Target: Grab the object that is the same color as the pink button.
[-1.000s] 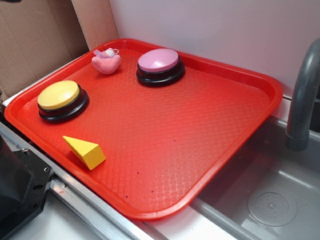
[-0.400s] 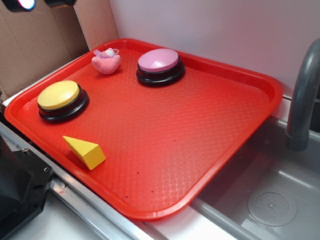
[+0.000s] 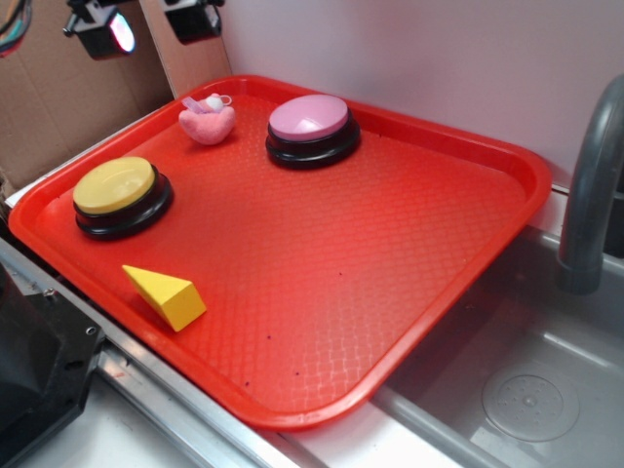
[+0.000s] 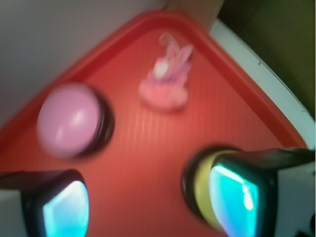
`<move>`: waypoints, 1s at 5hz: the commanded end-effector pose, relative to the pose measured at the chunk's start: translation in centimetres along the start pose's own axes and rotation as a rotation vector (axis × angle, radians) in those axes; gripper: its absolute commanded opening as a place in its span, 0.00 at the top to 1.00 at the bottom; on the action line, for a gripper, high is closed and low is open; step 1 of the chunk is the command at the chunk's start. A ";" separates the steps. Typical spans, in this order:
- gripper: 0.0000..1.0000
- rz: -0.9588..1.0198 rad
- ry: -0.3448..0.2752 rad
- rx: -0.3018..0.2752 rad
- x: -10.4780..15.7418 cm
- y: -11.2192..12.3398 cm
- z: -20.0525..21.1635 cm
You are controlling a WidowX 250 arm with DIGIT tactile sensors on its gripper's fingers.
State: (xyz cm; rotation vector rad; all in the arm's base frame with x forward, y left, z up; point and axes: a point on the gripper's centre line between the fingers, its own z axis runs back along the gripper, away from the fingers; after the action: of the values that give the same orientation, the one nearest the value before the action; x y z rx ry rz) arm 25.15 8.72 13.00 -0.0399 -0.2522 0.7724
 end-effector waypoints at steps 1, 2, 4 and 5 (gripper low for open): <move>0.00 0.166 -0.067 0.078 4.4 1.3 -5.3; 0.00 0.159 -0.105 0.124 4.8 1.5 -8.6; 0.00 0.179 -0.097 0.131 5.1 1.9 -10.5; 1.00 0.181 -0.104 0.113 5.0 2.2 -10.0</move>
State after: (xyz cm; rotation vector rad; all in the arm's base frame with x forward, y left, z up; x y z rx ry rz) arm 30.26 12.69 2.33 0.0843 -0.2561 0.9641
